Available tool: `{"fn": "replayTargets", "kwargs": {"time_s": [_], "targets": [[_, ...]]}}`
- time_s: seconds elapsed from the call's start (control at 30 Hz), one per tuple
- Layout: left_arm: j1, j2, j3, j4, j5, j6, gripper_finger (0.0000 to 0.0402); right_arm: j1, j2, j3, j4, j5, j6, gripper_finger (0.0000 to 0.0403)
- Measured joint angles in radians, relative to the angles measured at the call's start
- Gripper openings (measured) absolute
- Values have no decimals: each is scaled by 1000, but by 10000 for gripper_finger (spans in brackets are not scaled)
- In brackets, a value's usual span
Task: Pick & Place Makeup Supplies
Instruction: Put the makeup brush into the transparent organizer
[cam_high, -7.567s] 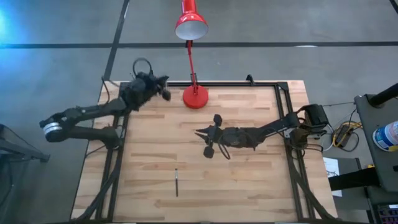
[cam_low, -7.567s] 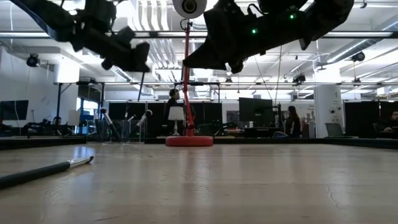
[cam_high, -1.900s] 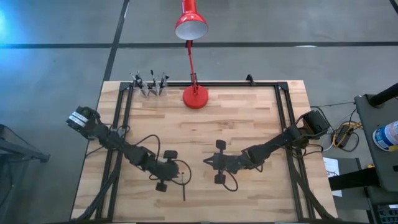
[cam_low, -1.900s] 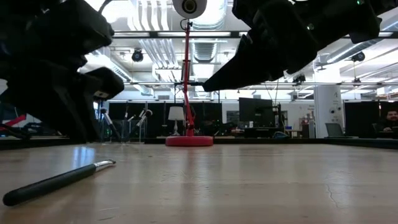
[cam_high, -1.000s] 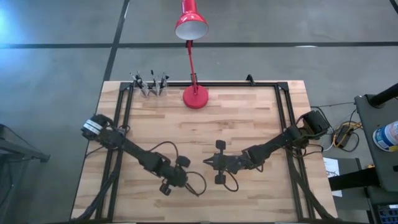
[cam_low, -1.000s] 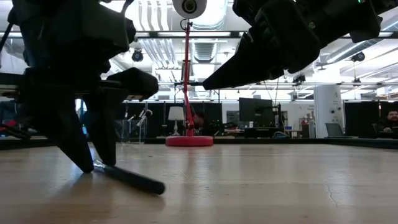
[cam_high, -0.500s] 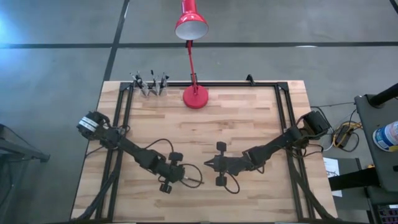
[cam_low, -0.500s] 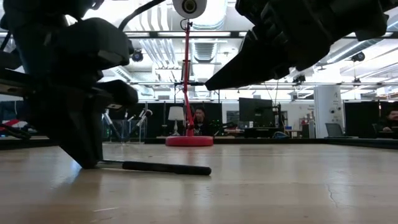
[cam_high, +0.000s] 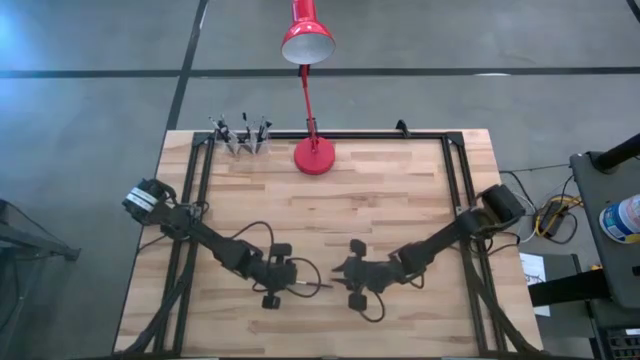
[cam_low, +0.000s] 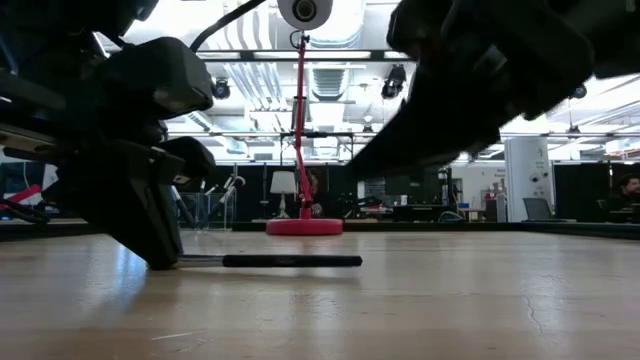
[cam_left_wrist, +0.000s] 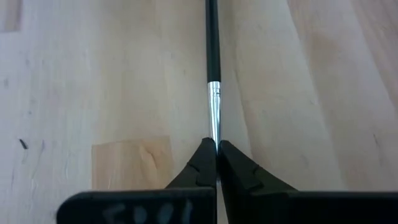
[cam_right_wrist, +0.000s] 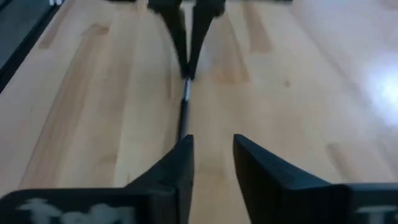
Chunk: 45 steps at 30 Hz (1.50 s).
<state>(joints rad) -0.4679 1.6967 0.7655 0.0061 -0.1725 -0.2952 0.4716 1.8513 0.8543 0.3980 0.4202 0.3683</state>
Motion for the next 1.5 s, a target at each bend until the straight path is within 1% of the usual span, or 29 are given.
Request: {"fn": "replayTargets", "kwargs": {"time_s": [0.1,0.2,0.27,0.4,0.53,0.67,0.8,1.03,1.13,1.3,1.4,1.5], "targets": [[2,-9,-8,18,-17,-12,1,2,33,9,-2,-16,31,131],[3,-9,-9,22,-41,-14,1,2,56,20,-2,-38,42,149],[4,-9,-11,25,-56,-16,1,2,77,36,2,-61,43,155],[5,-10,-13,34,-71,-17,1,2,124,62,2,-64,43,156],[4,-11,-14,38,-68,-16,0,-4,163,80,-7,-58,40,145],[4,-14,-17,50,-65,-16,0,-18,167,91,-52,-55,44,127],[4,-15,-16,55,-62,-13,0,-21,158,91,-52,-51,47,110],[3,-16,-15,79,-55,-1,0,-20,160,91,-59,-47,47,101],[3,-18,-15,92,-54,0,0,-20,160,91,-59,-47,47,80],[3,-29,-17,96,-51,7,0,-19,160,90,-59,-46,43,23],[3,-43,-18,95,-50,7,1,-17,160,90,-58,-31,35,21],[3,-69,-21,92,-58,15,14,-17,158,88,-58,-27,22,20]]}}
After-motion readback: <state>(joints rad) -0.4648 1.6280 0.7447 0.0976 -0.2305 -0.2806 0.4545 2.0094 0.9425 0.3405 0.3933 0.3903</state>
